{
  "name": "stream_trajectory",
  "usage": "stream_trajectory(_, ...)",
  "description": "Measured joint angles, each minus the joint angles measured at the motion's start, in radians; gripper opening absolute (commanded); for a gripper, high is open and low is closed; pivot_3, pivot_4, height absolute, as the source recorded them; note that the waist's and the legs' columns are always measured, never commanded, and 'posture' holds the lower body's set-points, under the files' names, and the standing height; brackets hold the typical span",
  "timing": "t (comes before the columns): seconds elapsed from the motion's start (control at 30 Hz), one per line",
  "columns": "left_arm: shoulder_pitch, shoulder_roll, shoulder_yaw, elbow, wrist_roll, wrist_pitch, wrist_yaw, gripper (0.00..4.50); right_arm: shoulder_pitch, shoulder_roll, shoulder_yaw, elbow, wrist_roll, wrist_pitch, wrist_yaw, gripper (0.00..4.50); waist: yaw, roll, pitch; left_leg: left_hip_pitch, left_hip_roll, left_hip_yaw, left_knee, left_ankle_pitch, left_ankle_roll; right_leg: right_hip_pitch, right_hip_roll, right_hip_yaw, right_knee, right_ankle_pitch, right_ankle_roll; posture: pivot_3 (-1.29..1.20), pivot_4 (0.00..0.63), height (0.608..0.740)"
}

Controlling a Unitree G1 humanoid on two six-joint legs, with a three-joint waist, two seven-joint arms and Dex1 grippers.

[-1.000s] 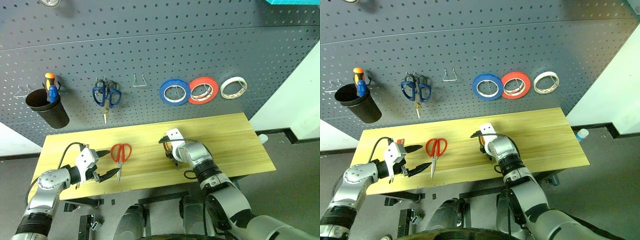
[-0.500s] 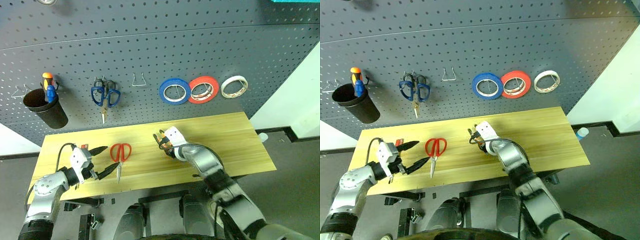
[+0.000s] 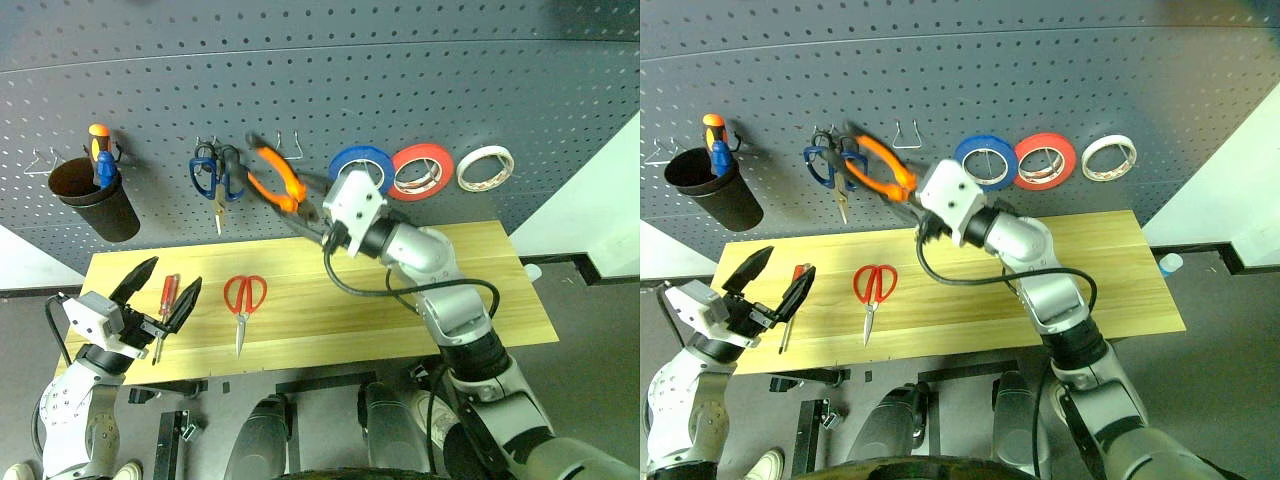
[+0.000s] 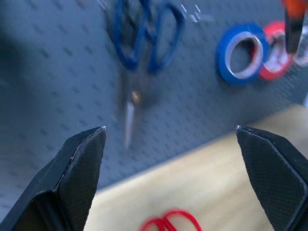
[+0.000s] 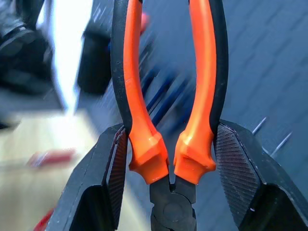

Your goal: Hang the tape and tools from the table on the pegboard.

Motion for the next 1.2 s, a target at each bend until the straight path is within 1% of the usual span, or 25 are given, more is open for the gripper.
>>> stream_trajectory(0.1,-0.006,-0.013,-0.002,-0.038,0.009,-0.003,0.039,4.50,-0.101,0.049,-0.048,0.140,0.001,-0.070,-0.059,2.32,0.000,-0.001,0.009,-0.001,0.000,0.000,-0.001,0.000,0.000,-0.001,0.000,0.000,0.000,0.001,0.001,-0.06,0.274,0.733)
stream_trajectory(0.17,0.013,-0.013,-0.002,-0.082,0.010,0.003,0.058,4.50,-0.146,0.062,-0.079,0.221,0.005,-0.111,-0.076,2.32,0.000,-0.001,0.018,-0.003,0.000,0.000,-0.001,0.000,0.000,-0.002,0.000,0.000,-0.001,0.001,0.001,-0.05,0.278,0.733)
stream_trajectory(0.27,0.048,-0.015,-0.002,-0.133,0.010,0.015,0.078,4.50,-0.169,0.073,-0.106,0.285,0.019,-0.150,-0.079,2.32,0.000,-0.001,0.029,-0.004,0.000,0.001,-0.003,0.000,0.000,-0.004,0.000,0.000,-0.002,0.002,0.003,-0.03,0.291,0.733)
stream_trajectory(0.37,0.082,-0.020,-0.006,-0.179,0.009,0.026,0.093,4.50,-0.229,0.091,-0.130,0.374,0.024,-0.207,-0.086,2.32,-0.001,0.001,0.045,-0.006,0.000,0.001,-0.003,0.000,0.000,-0.008,0.000,0.000,0.000,0.002,0.003,-0.03,0.295,0.733)
stream_trajectory(0.5,0.114,-0.024,-0.012,-0.215,0.010,0.042,0.103,4.50,-0.290,0.117,-0.147,0.447,0.029,-0.269,-0.094,2.32,-0.002,0.001,0.051,-0.010,0.000,0.001,-0.004,0.000,0.000,-0.013,0.000,0.000,0.002,0.002,0.003,-0.02,0.301,0.733)
stream_trajectory(0.67,0.127,-0.025,-0.017,-0.231,0.010,0.059,0.114,4.50,-0.303,0.136,-0.154,0.485,0.031,-0.298,-0.099,2.32,0.000,0.001,0.054,-0.015,0.000,0.001,-0.001,0.000,0.000,-0.016,0.000,0.000,0.002,0.002,0.003,-0.04,0.298,0.733)
stream_trajectory(0.87,0.099,-0.025,-0.042,-0.229,0.014,0.071,0.116,4.50,-0.312,0.162,-0.150,0.506,0.022,-0.332,-0.108,2.32,-0.002,0.002,0.054,-0.015,0.000,0.001,-0.001,0.000,0.000,-0.016,0.000,0.000,0.002,0.002,0.003,-0.04,0.292,0.733)
stream_trajectory(1.2,0.083,-0.035,-0.051,-0.211,0.022,0.073,0.116,4.50,-0.359,0.186,-0.139,0.670,-0.013,-0.421,-0.122,2.32,-0.001,0.001,0.054,-0.015,0.000,0.001,-0.002,0.000,0.000,-0.017,0.000,0.000,0.002,0.002,0.003,-0.03,0.278,0.733)
